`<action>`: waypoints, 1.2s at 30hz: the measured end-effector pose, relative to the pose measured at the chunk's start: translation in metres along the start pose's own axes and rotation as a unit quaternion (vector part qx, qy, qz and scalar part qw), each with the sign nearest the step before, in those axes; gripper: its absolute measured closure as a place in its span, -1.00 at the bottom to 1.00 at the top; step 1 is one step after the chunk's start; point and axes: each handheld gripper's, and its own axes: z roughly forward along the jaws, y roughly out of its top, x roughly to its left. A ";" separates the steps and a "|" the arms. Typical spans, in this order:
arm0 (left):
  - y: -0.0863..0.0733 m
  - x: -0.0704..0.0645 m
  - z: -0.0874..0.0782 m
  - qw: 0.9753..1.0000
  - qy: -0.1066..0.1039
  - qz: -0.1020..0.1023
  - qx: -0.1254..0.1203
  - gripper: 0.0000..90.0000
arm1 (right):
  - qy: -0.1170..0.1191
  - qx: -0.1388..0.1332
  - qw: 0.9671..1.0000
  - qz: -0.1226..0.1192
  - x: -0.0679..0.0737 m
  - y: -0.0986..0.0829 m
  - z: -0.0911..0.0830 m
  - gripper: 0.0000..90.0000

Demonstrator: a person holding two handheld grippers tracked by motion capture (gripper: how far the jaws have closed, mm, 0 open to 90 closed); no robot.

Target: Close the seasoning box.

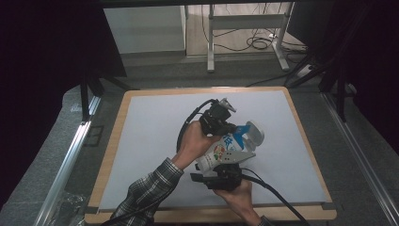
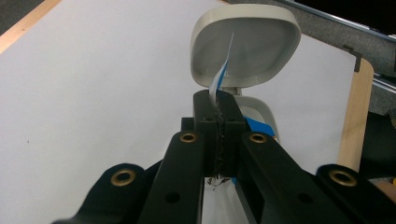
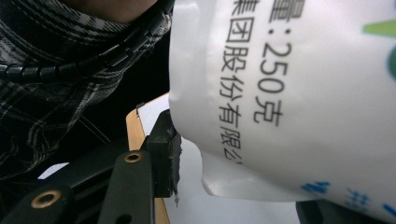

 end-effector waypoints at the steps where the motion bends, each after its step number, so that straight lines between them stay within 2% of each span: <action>1: 0.000 0.000 0.000 1.000 0.000 0.000 0.000 1.00 | -0.001 0.000 1.000 0.000 0.000 0.000 0.000 0.21; 19: 0.003 -0.001 0.001 1.000 0.002 0.005 0.005 0.99 | -0.002 -0.007 1.000 0.007 0.000 0.001 0.001 0.20; 36: 0.006 -0.002 0.001 1.000 0.002 0.008 0.007 1.00 | -0.005 -0.013 1.000 0.004 0.000 0.002 0.000 0.20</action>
